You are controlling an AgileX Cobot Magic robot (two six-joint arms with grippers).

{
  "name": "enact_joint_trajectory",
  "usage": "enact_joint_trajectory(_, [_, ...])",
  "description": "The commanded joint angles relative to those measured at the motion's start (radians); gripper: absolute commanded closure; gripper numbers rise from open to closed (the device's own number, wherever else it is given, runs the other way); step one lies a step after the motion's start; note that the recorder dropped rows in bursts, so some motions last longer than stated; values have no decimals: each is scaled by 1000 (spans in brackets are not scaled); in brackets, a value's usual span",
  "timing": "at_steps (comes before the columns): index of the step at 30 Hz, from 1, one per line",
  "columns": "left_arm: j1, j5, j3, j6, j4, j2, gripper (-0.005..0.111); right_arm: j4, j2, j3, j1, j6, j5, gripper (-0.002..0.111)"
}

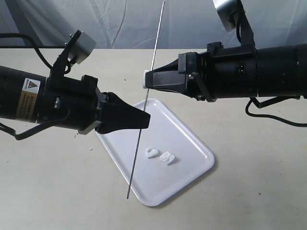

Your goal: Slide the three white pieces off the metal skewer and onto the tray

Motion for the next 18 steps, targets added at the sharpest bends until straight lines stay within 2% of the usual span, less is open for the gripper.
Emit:
enact_joint_trajectory(1, [1,-1,-6,3,-5,0,107,10,14,1,-3,-4,-12,80])
enact_joint_trajectory(3, [1,-1,-6,3,-5,0,107,10,14,1,-3,-4,-19,83])
enact_joint_trajectory(8, [1,-3,-6,3,5,0,107,12,14,1,-3,-4,-26,107])
enact_joint_trajectory(18, [-1,-43,-6,-1,11,0,107,69,14,1,-3,-38,-43,109])
